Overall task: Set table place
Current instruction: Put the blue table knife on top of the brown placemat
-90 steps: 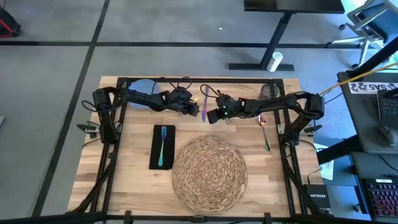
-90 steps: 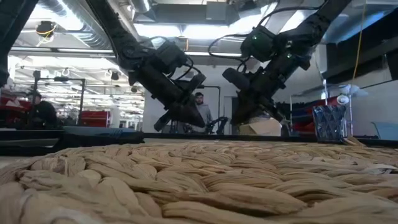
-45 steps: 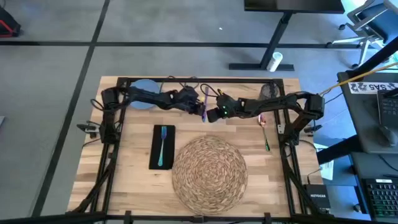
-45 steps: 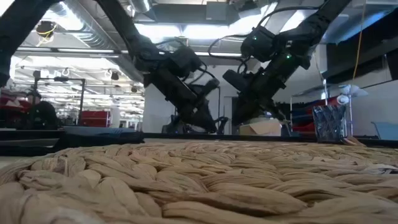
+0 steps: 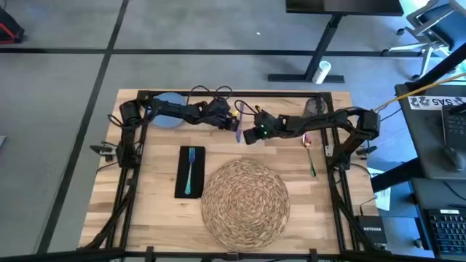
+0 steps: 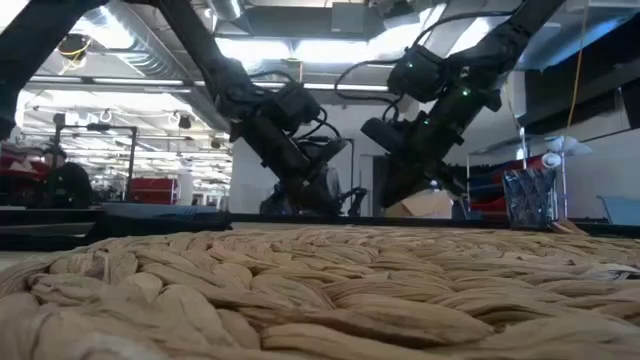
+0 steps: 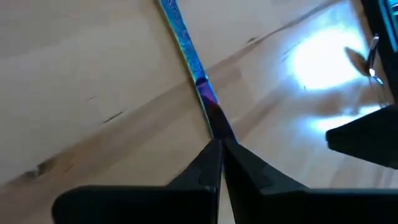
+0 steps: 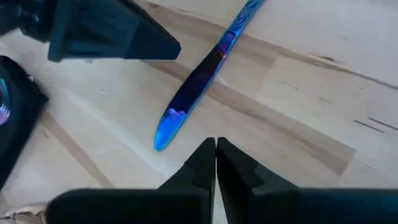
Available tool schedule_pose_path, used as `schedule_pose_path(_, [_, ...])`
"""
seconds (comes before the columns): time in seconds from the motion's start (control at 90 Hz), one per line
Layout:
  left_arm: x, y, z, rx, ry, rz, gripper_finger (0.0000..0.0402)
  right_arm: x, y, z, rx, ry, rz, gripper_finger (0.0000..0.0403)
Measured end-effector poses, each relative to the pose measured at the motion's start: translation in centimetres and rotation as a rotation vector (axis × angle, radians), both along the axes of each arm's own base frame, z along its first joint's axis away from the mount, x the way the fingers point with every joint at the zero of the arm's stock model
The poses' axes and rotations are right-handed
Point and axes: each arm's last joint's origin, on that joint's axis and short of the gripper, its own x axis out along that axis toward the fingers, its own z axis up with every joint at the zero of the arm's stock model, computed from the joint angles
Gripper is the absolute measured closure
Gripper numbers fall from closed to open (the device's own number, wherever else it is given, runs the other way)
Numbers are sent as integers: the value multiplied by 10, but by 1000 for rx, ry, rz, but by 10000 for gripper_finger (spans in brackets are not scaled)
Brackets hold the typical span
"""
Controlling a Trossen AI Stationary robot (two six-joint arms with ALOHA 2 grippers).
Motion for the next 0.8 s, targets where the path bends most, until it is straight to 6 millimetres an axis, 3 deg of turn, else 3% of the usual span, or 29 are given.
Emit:
schedule_pose_path(0.367, [-1,1,0,119,17,-158,402,-23,8,33,-219,122,336,403])
schedule_pose_path(0.8, [-3,12,-16,157,23,-238,402,-29,10,38,-218,146,362,403])
